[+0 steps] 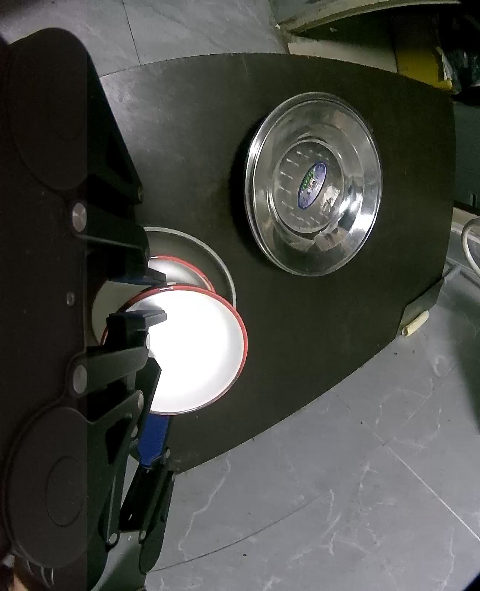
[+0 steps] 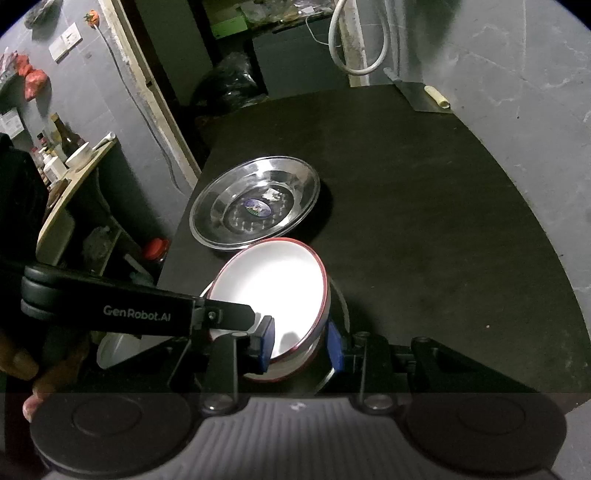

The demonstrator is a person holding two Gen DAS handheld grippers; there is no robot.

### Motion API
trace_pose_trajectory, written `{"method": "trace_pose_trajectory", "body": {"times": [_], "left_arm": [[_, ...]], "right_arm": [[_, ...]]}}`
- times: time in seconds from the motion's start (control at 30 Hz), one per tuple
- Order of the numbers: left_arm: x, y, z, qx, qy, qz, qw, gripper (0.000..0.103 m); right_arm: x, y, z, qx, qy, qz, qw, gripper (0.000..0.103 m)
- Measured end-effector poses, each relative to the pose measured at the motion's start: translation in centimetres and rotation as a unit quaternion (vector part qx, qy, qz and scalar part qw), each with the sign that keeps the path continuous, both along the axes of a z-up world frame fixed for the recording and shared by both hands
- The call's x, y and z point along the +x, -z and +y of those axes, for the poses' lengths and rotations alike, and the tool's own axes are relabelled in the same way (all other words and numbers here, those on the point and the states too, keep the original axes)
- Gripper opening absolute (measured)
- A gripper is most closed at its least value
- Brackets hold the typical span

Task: Organize plates and bowls
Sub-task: 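Lower the second white bowl into the first white bowl with both grippers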

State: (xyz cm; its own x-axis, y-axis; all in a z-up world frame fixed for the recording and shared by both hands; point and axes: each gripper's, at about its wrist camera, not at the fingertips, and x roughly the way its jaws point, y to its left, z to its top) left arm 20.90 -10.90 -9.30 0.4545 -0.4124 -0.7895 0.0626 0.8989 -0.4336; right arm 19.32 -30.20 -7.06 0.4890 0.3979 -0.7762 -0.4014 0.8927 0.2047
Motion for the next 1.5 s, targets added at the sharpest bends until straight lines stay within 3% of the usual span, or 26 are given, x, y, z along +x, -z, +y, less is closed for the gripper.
{"method": "trace_pose_trajectory", "body": {"times": [1.5], "left_arm": [[0.3,0.6,0.0,0.001,0.000,0.014,0.9999,0.018]], "right_arm": [[0.2,0.5,0.1,-0.008,-0.013,0.015,1.000,0.035]]}}
